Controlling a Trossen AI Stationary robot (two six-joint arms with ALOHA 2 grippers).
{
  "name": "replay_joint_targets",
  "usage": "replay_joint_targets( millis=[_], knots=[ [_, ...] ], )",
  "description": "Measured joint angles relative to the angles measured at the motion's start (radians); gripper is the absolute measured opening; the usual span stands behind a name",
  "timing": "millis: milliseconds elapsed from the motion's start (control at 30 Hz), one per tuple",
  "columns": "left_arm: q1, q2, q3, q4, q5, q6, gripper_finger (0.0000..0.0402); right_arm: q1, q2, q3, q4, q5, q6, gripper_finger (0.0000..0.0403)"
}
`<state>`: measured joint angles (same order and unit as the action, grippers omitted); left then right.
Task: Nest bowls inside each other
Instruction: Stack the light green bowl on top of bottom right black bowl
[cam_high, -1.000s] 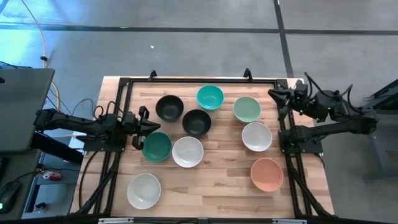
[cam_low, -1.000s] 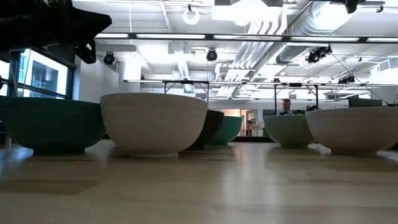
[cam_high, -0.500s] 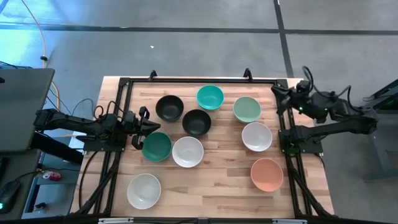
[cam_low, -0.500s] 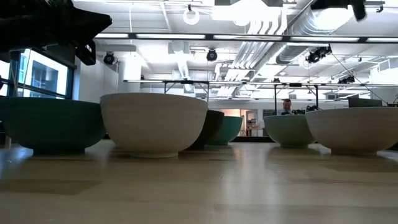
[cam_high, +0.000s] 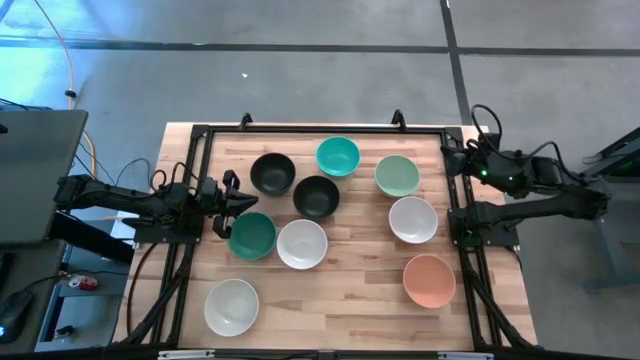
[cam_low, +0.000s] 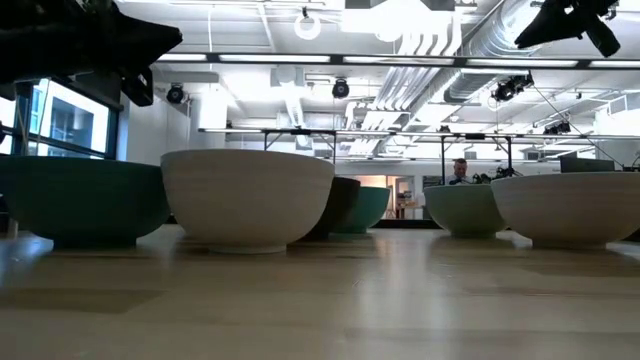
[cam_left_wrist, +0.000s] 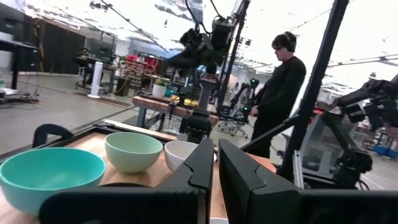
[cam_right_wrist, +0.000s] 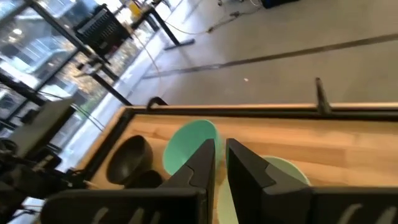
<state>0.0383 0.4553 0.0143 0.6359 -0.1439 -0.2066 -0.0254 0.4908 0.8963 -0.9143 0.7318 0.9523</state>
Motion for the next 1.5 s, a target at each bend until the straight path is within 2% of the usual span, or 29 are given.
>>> replay_joint_targets(
  millis=[133, 267, 433, 533, 667, 733, 867, 1000, 1133, 1200, 1333, 1500],
  knots=[
    [0.0, 0.0, 0.0, -0.019, -0.007, 0.012, 0.0015, -0.049, 0.0, 0.0, -0.085, -0.051, 0.062, 0.0056],
    [0.0, 0.0, 0.0, -0.02, -0.017, 0.034, 0.0015, -0.09, 0.0, 0.0, -0.149, -0.056, 0.072, 0.0078],
    [0.0, 0.0, 0.0, -0.02, -0.028, 0.034, 0.0015, -0.127, -0.001, 0.0, -0.166, -0.077, 0.065, 0.0085],
    [0.0, 0.0, 0.0, -0.02, -0.029, 0.034, 0.0015, -0.151, 0.002, 0.0, -0.196, -0.145, 0.089, 0.0085],
    [0.0, 0.0, 0.0, -0.021, -0.029, 0.027, 0.0015, -0.18, 0.027, 0.0, -0.284, -0.311, 0.085, 0.0085],
    [0.0, 0.0, 0.0, -0.027, -0.028, 0.027, 0.0015, -0.185, 0.047, 0.0, -0.317, -0.402, 0.016, 0.0085],
    [0.0, 0.0, 0.0, -0.034, -0.028, 0.027, 0.0015, -0.184, 0.099, 0.0, -0.311, -0.485, -0.259, 0.0085],
    [0.0, 0.0, 0.0, -0.034, -0.028, 0.025, 0.0015, -0.184, 0.155, 0.0, -0.277, -0.488, -0.47, 0.0085],
    [0.0, 0.0, 0.0, -0.034, -0.025, 0.016, 0.0015, -0.184, 0.195, 0.0, -0.242, -0.505, -0.595, 0.0085],
    [0.0, 0.0, 0.0, -0.035, -0.025, 0.003, 0.0015, -0.184, 0.21, 0.0, -0.233, -0.5, -0.643, 0.0085],
    [0.0, 0.0, 0.0, -0.035, -0.025, -0.001, 0.0015, -0.184, 0.224, 0.0, -0.244, -0.46, -0.857, 0.0085],
    [0.0, 0.0, 0.0, -0.035, -0.025, -0.004, 0.0015, -0.184, 0.223, 0.0, -0.228, -0.451, -0.957, 0.0085]
  ],
)
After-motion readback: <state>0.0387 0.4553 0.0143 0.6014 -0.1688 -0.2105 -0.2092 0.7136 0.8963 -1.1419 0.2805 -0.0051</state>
